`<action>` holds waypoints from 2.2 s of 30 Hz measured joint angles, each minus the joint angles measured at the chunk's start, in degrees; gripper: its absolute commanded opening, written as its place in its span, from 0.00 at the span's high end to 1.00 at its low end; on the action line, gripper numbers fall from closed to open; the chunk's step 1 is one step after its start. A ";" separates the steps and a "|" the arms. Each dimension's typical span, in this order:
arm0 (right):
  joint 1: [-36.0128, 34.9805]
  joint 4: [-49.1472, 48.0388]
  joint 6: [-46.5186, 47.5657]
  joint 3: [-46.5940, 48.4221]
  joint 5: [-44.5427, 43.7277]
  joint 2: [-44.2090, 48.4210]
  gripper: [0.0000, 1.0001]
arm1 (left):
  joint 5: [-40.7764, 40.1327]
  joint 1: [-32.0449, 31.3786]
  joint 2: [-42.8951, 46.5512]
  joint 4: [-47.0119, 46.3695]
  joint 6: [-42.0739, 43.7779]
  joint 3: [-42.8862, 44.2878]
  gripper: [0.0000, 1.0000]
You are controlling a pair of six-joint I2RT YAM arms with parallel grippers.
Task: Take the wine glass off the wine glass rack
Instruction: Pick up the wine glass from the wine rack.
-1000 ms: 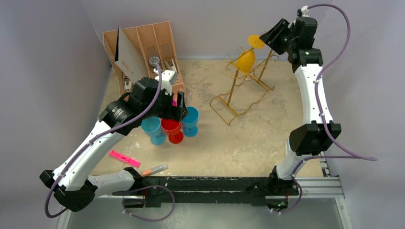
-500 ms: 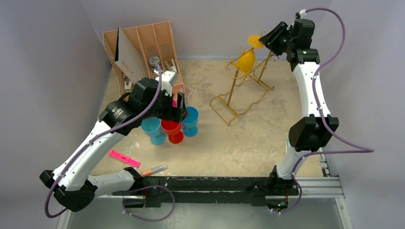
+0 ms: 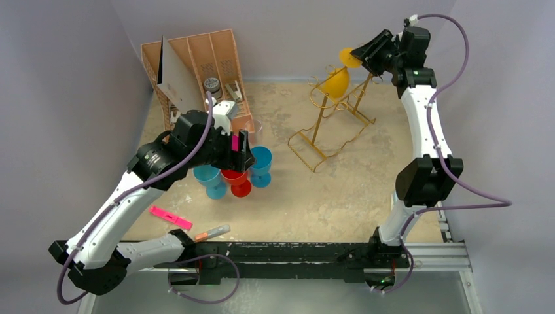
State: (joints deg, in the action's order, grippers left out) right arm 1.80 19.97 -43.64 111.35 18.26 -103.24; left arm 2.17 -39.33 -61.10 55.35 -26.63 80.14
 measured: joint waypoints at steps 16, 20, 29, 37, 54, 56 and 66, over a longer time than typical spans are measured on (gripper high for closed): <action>1.18 -0.66 -2.95 -1.27 2.91 0.24 0.65 | 3.69 0.00 -0.81 -0.11 0.22 0.02 0.22; 1.60 -0.92 -3.50 -2.45 4.87 0.92 0.73 | 5.16 0.00 -2.51 -0.37 0.52 0.02 0.22; 2.71 -1.53 -6.36 -4.98 7.67 2.56 0.90 | 6.32 0.00 -3.08 -0.44 0.98 0.02 0.22; 2.73 -3.17 -9.90 -5.49 9.18 3.32 1.00 | 6.67 0.00 -3.08 -0.81 1.31 0.02 0.22; 3.54 -19.85 -29.27 -17.55 8.04 5.49 1.00 | 7.21 0.00 -3.06 -0.92 1.29 0.02 0.22; 3.61 -20.50 -30.69 -17.90 7.52 5.49 1.00 | 7.23 0.00 -3.02 -0.94 1.29 0.02 0.22; 3.61 -22.18 -35.08 -18.08 6.82 5.49 1.00 | 7.52 0.00 -2.60 -1.22 1.25 0.02 0.22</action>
State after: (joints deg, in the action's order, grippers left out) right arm 5.41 -2.22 -78.72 93.27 25.08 -97.76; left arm 9.69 -39.33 -63.70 54.13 -25.39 80.16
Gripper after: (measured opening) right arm 0.009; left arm 0.779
